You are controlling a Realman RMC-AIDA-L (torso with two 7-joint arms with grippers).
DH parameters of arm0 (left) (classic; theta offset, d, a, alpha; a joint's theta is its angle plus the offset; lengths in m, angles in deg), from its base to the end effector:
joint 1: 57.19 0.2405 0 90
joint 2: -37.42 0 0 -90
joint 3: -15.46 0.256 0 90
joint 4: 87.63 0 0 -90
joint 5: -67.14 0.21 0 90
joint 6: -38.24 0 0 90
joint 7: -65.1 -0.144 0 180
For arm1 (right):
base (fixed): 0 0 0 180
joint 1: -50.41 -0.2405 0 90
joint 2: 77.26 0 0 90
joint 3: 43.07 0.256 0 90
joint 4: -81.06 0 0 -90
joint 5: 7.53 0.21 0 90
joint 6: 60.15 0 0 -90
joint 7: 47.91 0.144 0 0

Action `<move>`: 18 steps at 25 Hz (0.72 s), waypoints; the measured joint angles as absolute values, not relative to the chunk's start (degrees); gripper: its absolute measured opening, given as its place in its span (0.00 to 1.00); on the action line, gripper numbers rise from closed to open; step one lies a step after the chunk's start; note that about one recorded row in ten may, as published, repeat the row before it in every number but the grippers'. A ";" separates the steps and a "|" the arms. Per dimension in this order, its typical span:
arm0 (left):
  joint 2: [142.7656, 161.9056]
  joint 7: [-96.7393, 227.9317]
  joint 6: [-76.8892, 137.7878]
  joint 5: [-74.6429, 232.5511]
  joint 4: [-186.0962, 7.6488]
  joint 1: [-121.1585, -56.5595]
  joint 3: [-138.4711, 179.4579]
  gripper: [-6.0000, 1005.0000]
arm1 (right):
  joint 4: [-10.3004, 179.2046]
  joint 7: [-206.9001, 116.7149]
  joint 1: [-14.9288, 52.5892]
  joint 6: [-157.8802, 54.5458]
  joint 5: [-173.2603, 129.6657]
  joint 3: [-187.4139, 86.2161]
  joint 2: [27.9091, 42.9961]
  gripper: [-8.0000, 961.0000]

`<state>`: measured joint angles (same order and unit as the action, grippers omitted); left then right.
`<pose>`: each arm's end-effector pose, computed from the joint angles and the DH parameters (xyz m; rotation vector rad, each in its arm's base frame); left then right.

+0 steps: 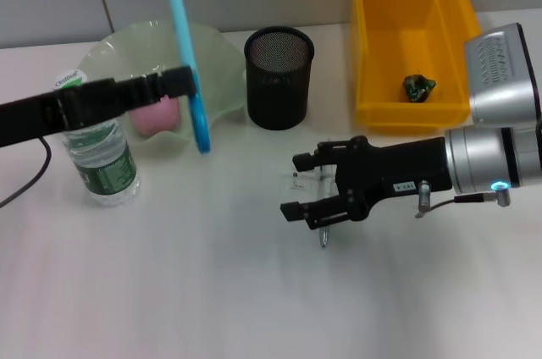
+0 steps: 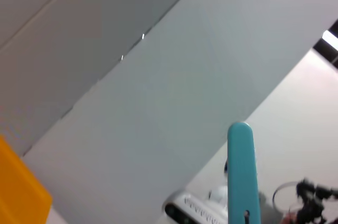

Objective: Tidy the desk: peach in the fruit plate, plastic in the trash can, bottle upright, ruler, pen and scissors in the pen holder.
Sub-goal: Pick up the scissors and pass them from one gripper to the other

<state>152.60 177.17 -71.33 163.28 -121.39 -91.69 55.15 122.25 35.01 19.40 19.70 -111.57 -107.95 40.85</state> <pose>-0.2011 0.3245 0.0472 2.4580 1.0701 1.2357 0.2261 0.3404 -0.0357 -2.8931 0.4660 0.5332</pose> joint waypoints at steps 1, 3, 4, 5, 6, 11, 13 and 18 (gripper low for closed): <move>152.55 177.11 -71.30 162.25 -120.73 -91.58 55.14 0.27 | 122.32 34.32 19.40 19.90 -111.54 -107.13 41.17 0.86; 152.48 177.10 -71.18 160.49 -119.38 -91.43 55.13 0.27 | 122.37 32.58 19.43 20.23 -110.97 -105.54 41.64 0.86; 152.54 177.10 -70.96 159.14 -118.17 -91.23 54.89 0.27 | 121.84 30.73 19.43 20.36 -109.30 -104.89 41.82 0.86; 152.54 177.10 -70.96 159.14 -118.17 -91.23 54.89 0.27 | 121.84 30.73 19.43 20.36 -109.30 -104.89 41.82 0.86; 152.63 177.01 -70.88 158.74 -117.60 -91.15 54.61 0.27 | 121.29 29.70 19.44 20.38 -108.04 -104.88 41.83 0.86; 152.95 175.77 -69.42 158.18 -114.57 -90.45 53.36 0.27 | 118.98 24.32 19.60 20.33 -103.23 -104.86 41.81 0.86; 153.16 175.63 -68.79 158.14 -113.83 -90.26 53.04 0.27 | 117.13 21.28 19.58 20.16 -101.00 -104.86 41.85 0.86; 154.90 173.76 -67.72 157.99 -110.60 -89.88 49.21 0.27 | 114.75 16.28 19.56 20.53 -97.79 -104.85 41.85 0.86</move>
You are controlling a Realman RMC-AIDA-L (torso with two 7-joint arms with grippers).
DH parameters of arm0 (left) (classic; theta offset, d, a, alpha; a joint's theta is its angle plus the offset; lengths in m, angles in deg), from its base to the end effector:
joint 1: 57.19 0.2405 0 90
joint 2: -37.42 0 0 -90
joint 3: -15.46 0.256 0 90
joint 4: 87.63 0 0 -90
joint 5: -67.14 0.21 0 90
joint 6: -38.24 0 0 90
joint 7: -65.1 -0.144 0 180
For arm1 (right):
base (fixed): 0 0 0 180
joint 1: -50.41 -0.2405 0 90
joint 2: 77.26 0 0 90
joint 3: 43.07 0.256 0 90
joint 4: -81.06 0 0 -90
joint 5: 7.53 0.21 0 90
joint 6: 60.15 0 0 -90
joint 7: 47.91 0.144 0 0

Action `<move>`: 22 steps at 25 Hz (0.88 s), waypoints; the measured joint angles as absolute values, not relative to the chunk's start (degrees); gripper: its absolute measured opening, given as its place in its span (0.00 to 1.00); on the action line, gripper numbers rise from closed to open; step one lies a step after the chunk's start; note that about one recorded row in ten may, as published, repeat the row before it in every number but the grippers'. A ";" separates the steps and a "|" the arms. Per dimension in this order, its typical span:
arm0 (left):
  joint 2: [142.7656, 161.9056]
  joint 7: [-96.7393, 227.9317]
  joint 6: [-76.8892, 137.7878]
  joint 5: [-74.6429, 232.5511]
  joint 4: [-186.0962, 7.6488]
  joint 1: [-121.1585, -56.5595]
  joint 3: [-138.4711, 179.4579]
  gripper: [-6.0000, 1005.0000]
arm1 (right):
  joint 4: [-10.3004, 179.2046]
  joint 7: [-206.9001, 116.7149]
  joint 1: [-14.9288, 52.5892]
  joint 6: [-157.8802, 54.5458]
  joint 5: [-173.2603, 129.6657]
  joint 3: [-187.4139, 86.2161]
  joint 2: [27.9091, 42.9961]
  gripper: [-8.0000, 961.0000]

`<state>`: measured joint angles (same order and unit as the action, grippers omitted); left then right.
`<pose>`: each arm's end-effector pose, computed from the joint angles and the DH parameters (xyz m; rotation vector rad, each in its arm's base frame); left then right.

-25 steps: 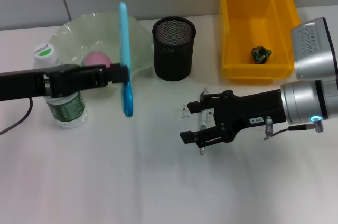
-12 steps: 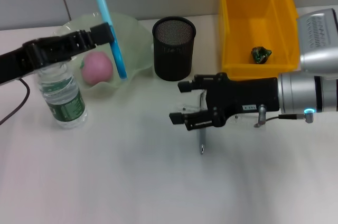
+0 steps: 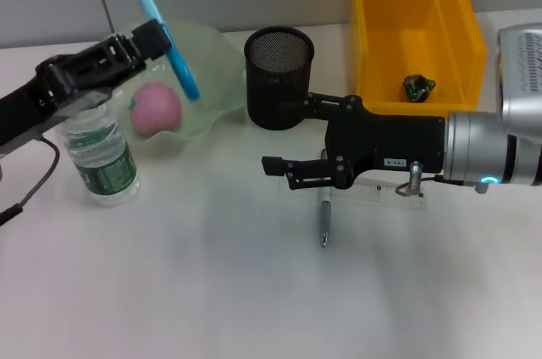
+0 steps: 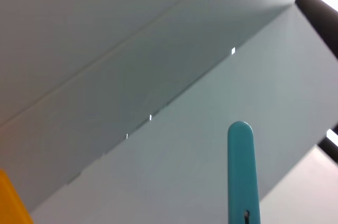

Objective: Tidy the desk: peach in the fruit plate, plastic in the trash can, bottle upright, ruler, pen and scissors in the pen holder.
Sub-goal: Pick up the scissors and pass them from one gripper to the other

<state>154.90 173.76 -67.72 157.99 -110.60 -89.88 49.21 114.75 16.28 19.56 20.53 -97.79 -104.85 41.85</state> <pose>-0.2183 0.3195 0.0290 2.2410 1.2583 1.5743 0.2184 0.3410 -0.0348 -2.7168 0.2444 0.8347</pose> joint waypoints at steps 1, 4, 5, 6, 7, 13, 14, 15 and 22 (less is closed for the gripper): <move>155.66 172.42 -67.07 157.90 -108.70 -89.66 47.03 0.27 | 114.26 14.66 19.67 20.93 -96.58 -104.87 41.84 0.86; 155.91 169.91 -66.56 157.40 -104.36 -89.61 44.71 0.27 | 113.70 12.31 20.12 22.38 -94.94 -104.92 41.83 0.86; 155.91 169.91 -66.56 157.40 -104.36 -89.61 44.71 0.27 | 113.70 12.31 20.12 22.38 -94.94 -104.92 41.83 0.86; 155.95 168.39 -66.28 156.87 -102.11 -89.61 44.01 0.27 | 112.84 10.14 20.49 23.37 -93.64 -104.70 41.82 0.86; 155.95 168.39 -66.28 156.87 -102.11 -89.61 44.01 0.27 | 112.84 10.14 20.49 23.37 -93.64 -104.70 41.82 0.86; 156.19 164.52 -65.92 154.24 -96.70 -89.77 43.41 0.27 | 105.68 -1.08 20.66 26.86 -84.57 -104.79 41.92 0.86; 156.22 163.81 -65.86 153.83 -95.98 -89.87 43.39 0.27 | 104.80 -2.38 20.57 27.15 -83.75 -104.89 41.97 0.86; 156.28 163.01 -65.77 153.41 -95.25 -89.94 43.36 0.27 | 103.79 -4.09 20.40 27.44 -82.91 -105.04 42.07 0.86; 156.54 157.28 -63.99 151.99 -88.83 -90.41 42.01 0.27 | 97.12 -11.95 18.44 30.02 -78.77 -105.47 42.50 0.86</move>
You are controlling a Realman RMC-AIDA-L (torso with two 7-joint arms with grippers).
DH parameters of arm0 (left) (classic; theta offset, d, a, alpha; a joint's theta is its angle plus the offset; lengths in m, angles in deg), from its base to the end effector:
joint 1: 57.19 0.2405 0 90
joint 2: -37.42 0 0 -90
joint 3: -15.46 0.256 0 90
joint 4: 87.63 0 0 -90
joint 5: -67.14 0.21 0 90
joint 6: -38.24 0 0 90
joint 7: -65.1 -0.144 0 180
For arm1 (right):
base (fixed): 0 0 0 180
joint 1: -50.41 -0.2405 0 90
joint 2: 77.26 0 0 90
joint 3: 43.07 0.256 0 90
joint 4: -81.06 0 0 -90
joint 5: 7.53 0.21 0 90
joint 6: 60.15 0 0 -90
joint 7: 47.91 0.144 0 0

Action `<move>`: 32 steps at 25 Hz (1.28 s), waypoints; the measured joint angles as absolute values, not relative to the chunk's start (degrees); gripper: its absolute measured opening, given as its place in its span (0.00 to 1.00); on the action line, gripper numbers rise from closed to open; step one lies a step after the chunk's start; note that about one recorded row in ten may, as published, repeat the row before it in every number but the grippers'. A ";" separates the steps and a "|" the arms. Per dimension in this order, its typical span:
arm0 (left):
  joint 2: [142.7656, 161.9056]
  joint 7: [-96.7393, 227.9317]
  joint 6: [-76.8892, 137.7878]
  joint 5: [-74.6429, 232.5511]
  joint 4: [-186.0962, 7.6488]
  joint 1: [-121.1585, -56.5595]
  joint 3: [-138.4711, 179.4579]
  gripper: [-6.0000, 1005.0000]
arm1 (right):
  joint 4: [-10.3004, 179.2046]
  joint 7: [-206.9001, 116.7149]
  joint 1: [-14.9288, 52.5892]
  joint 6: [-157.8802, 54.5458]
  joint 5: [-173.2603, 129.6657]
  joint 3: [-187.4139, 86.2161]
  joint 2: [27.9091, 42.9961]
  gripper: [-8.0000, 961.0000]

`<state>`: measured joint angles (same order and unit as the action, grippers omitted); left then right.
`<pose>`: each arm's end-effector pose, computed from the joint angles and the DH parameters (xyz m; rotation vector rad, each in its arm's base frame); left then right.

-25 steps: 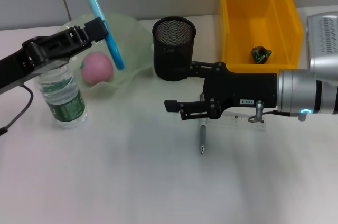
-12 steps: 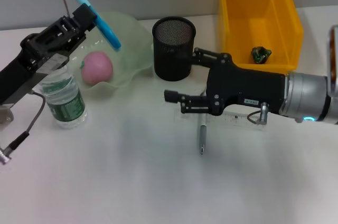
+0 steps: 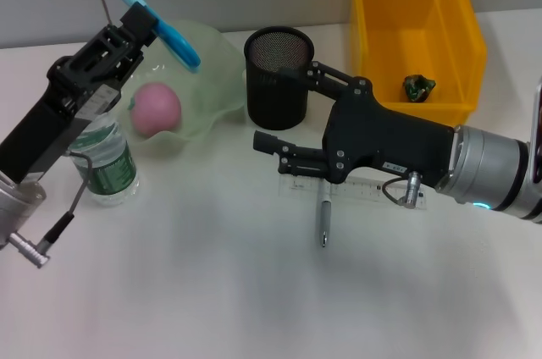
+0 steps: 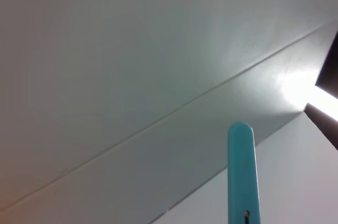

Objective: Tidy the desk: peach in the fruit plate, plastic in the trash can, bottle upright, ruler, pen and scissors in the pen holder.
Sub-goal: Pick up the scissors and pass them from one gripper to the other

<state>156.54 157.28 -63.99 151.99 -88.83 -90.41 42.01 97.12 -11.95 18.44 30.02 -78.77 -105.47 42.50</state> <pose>-0.2258 0.3065 -0.0132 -2.0029 -1.3980 -1.9715 0.2150 0.3157 -0.0439 -2.4462 -0.0122 1.1547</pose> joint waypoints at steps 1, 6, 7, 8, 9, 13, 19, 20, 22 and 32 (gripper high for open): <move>156.54 157.28 -63.99 151.99 -88.83 -90.41 42.01 0.27 | 97.12 -11.95 18.44 30.02 -78.77 -105.47 42.50 0.86; 156.59 153.57 -63.09 151.94 -84.51 -90.51 39.70 0.27 | 92.70 -16.55 17.11 31.23 -76.43 -105.36 42.66 0.86; 156.60 152.93 -62.65 151.93 -83.17 -90.75 39.62 0.27 | 90.69 -18.39 16.75 31.56 -74.75 -105.40 42.66 0.86; 156.60 152.93 -62.65 151.93 -83.17 -90.75 39.62 0.27 | 90.69 -18.39 16.75 31.56 -74.75 -105.40 42.66 0.86; 156.60 152.35 -62.25 151.93 -81.86 -90.95 39.62 0.27 | 89.32 -19.71 16.67 32.15 -73.87 -105.11 42.66 0.86; 156.60 152.01 -61.62 151.93 -80.66 -91.06 39.61 0.27 | 88.79 -19.95 16.94 32.59 -73.79 -104.98 42.66 0.86; 156.60 150.00 -59.14 152.26 -76.75 -90.31 37.53 0.27 | 86.30 -21.15 17.23 33.14 -72.26 -104.84 42.62 0.86; 156.60 150.00 -59.14 152.26 -76.75 -90.31 37.53 0.27 | 86.30 -21.15 17.23 33.14 -72.26 -104.84 42.62 0.86; 156.60 149.26 -59.13 152.52 -76.05 -90.32 37.43 0.27 | 84.84 -22.72 17.28 33.92 -71.14 -104.79 42.61 0.86; 156.60 147.44 -58.52 152.58 -74.39 -91.10 37.25 0.27 | 84.51 -24.47 17.83 35.18 -70.92 -104.83 42.61 0.86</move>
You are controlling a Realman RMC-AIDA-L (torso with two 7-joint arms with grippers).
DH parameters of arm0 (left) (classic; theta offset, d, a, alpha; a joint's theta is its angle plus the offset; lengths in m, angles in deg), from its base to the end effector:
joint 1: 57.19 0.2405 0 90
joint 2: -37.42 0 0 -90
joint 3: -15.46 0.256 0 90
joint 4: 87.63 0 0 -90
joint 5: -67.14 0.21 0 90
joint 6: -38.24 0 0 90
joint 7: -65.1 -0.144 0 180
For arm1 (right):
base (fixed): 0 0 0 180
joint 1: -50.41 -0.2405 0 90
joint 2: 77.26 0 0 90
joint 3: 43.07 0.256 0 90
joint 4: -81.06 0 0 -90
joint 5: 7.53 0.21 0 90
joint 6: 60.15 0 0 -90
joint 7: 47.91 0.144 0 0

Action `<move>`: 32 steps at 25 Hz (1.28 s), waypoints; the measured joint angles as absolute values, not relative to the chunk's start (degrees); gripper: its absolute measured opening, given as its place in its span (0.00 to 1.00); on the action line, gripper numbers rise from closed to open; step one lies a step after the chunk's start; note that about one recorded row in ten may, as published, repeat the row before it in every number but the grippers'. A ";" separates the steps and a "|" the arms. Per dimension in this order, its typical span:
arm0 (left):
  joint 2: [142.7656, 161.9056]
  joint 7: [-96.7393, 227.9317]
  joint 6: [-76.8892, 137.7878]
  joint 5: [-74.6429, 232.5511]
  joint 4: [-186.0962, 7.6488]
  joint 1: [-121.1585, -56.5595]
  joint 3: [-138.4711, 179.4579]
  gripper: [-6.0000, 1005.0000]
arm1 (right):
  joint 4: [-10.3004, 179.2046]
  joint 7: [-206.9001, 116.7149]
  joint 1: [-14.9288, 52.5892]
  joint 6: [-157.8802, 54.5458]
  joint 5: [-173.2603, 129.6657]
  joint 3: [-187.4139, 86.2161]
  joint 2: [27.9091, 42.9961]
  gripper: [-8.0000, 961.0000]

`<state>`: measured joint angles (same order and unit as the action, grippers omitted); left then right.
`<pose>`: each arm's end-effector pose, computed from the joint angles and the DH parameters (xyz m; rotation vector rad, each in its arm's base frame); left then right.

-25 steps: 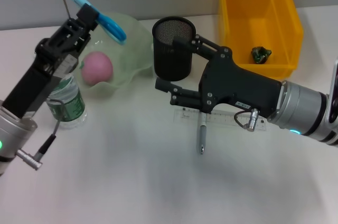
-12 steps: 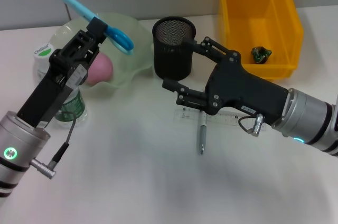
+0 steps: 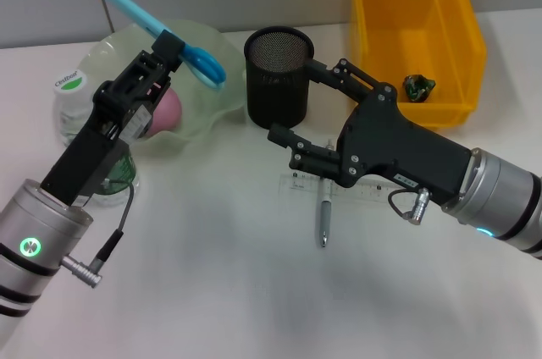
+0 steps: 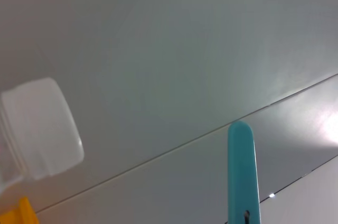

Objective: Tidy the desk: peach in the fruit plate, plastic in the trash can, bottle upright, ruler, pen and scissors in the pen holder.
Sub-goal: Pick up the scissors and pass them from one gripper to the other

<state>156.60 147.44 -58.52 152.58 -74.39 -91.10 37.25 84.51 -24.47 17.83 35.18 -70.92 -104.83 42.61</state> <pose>-0.2227 0.2944 -0.0503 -1.8123 -1.5242 -1.9513 0.2266 0.2962 -0.0496 -2.2787 0.0022 1.2104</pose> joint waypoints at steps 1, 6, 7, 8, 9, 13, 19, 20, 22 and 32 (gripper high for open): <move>156.60 147.44 -58.52 152.58 -74.39 -91.10 37.25 0.27 | 84.51 -24.47 17.83 35.18 -70.92 -104.83 42.61 0.86; 156.59 147.06 -58.50 152.58 -73.97 -91.12 37.14 0.27 | 84.19 -25.02 17.55 35.36 -70.89 -104.65 42.61 0.86; 156.60 145.69 -58.39 152.58 -72.68 -91.14 36.69 0.27 | 83.38 -25.81 17.15 35.55 -70.89 -103.98 42.61 0.86; 156.60 145.51 -58.11 152.57 -72.30 -91.14 36.65 0.27 | 83.38 -25.81 17.15 35.55 -70.89 -103.98 42.61 0.86; 156.60 145.51 -58.11 152.57 -72.30 -91.14 36.65 0.27 | 82.92 -26.26 16.92 35.64 -70.89 -103.64 42.61 0.86; 156.59 144.38 -57.06 152.57 -70.52 -91.08 36.08 0.27 | 81.24 -28.20 15.84 36.11 -70.89 -102.50 42.61 0.86; 156.59 142.25 -57.02 152.62 -68.45 -91.08 34.72 0.27 | 79.27 -29.20 14.11 36.38 -70.89 -101.99 42.61 0.86; 156.59 141.84 -56.95 152.62 -67.86 -91.09 34.15 0.27 | 78.22 -30.26 13.42 36.38 -70.89 -101.39 42.61 0.86; 156.59 141.59 -56.88 152.61 -67.53 -91.09 33.84 0.27 | 76.12 -32.69 12.28 36.38 -71.08 -99.77 42.61 0.86; 156.60 140.17 -55.73 153.30 -66.09 -92.04 31.86 0.27 | 71.44 -36.60 8.26 34.81 -72.85 -96.69 42.62 0.86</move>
